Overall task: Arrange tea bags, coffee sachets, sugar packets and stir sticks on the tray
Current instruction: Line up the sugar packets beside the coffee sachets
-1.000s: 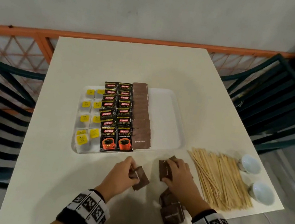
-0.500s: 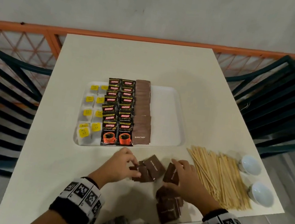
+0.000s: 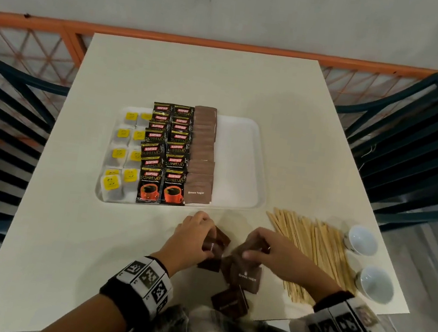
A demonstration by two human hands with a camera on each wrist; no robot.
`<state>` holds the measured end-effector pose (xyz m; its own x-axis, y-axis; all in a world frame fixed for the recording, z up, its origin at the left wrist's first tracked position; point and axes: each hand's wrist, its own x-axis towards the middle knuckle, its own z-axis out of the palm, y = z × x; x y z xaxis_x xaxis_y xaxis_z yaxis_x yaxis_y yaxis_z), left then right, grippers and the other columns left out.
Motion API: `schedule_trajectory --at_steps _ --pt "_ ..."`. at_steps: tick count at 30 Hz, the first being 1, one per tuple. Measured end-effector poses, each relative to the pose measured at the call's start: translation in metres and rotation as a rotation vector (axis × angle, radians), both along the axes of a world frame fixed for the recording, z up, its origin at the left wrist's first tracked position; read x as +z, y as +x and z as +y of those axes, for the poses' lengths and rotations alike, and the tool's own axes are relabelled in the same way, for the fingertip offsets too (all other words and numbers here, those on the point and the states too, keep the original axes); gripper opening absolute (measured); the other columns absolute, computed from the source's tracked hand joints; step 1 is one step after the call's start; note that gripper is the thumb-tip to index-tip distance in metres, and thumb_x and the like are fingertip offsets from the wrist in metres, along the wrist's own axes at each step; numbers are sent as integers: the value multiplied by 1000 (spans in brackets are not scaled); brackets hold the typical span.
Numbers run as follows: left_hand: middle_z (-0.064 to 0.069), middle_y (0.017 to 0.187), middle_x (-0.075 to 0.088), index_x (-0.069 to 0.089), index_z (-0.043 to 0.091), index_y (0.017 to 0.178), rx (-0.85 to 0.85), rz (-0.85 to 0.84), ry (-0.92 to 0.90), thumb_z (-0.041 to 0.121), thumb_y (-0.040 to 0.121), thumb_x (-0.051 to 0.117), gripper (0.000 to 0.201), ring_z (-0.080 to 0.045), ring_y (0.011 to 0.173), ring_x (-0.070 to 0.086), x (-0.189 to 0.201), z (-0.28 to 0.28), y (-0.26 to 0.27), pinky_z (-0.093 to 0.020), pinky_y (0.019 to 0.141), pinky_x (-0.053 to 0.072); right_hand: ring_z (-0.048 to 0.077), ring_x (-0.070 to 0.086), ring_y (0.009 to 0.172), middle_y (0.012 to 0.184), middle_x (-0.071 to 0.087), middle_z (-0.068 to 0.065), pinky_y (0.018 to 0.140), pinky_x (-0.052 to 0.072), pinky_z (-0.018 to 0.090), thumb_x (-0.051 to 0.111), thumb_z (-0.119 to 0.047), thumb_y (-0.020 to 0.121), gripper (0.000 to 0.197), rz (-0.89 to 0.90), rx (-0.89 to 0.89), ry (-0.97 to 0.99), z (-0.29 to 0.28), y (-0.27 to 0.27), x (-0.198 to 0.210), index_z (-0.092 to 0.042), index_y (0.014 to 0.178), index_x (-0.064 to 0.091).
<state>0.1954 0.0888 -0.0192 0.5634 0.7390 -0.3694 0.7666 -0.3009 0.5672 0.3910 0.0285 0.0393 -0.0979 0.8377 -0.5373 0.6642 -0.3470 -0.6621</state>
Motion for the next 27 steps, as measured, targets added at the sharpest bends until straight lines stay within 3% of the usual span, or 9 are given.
schedule_trajectory --at_steps 3,6,9,12,14,17,22,27 --pt "1 127 37 43 23 119 34 -46 -50 19 73 73 55 -20 115 40 -2 0 3 -38 99 43 0 58 90 108 59 -8 76 48 14 64 -19 84 41 46 214 -157 -20 -18 1 -27 120 45" --pt "-4 128 35 35 24 133 64 -49 -96 19 72 72 72 -23 116 39 -3 0 2 -40 101 42 14 42 121 136 42 -1 102 37 25 66 -28 81 68 -223 430 -42 -34 -29 -22 -27 138 30" --pt "-6 123 36 38 21 129 101 -62 -185 18 73 72 66 -22 115 41 -4 0 -1 -35 98 45 23 22 132 147 19 3 112 21 38 66 -45 77 91 -468 505 110 -38 -29 -37 -25 146 10" --pt "-4 118 39 44 19 119 106 -30 -221 20 70 75 58 -19 110 43 -4 2 -5 -31 94 47 25 17 136 150 10 3 112 23 42 68 -55 71 105 -524 450 108 -33 -26 -41 -24 146 3" --pt "-4 115 46 46 19 115 103 0 -219 21 69 76 56 -18 105 45 -3 5 -7 -29 90 47 24 24 131 146 17 3 109 32 40 70 -52 70 100 -511 467 93 -30 -26 -42 -24 144 10" --pt "-4 109 57 49 19 111 92 38 -210 23 67 76 52 -19 100 53 -1 6 -11 -36 90 49 18 38 117 135 33 1 97 44 31 70 -42 74 78 -370 456 41 -30 -30 -44 -22 135 25" --pt "-3 98 60 52 16 100 85 -65 -280 17 69 73 38 -18 88 58 6 5 -20 -26 76 50 17 50 109 127 49 2 87 39 21 58 -35 88 44 -269 534 14 -34 -37 -42 -18 125 39" --pt "-5 102 63 49 17 106 244 -271 -416 10 76 70 37 -18 93 62 14 7 -35 -35 83 54 18 53 108 121 53 3 96 44 26 54 -20 89 34 -179 401 -12 -18 -30 -29 -18 121 43"
